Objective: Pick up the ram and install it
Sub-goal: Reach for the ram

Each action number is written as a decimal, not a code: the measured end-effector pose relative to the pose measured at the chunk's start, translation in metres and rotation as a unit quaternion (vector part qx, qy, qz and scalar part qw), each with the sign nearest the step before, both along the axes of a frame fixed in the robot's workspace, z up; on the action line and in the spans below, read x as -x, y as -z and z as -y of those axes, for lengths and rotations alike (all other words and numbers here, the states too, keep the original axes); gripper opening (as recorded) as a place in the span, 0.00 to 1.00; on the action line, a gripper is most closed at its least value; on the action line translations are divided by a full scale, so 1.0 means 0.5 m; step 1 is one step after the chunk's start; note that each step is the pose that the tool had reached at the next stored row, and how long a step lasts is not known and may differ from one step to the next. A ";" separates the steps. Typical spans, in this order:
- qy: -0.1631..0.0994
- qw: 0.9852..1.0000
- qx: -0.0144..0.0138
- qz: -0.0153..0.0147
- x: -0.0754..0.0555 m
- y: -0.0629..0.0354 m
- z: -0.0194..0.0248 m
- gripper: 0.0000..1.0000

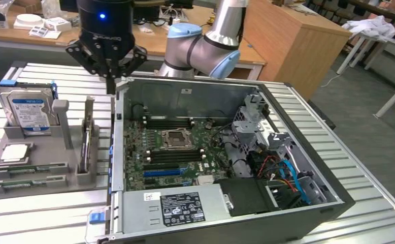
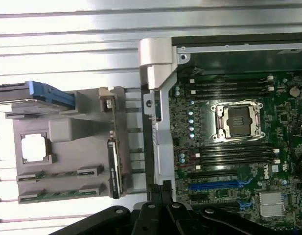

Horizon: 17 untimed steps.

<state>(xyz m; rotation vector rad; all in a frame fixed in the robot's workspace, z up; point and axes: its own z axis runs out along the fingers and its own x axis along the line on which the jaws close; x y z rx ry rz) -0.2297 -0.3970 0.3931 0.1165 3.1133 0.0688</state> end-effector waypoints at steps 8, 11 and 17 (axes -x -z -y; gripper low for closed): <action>0.000 1.000 0.000 0.000 0.050 0.000 -0.0012 0.11; 0.000 1.000 0.000 0.000 0.069 0.000 -0.0017 0.11; 0.000 1.000 0.000 0.000 0.116 0.000 -0.0032 0.11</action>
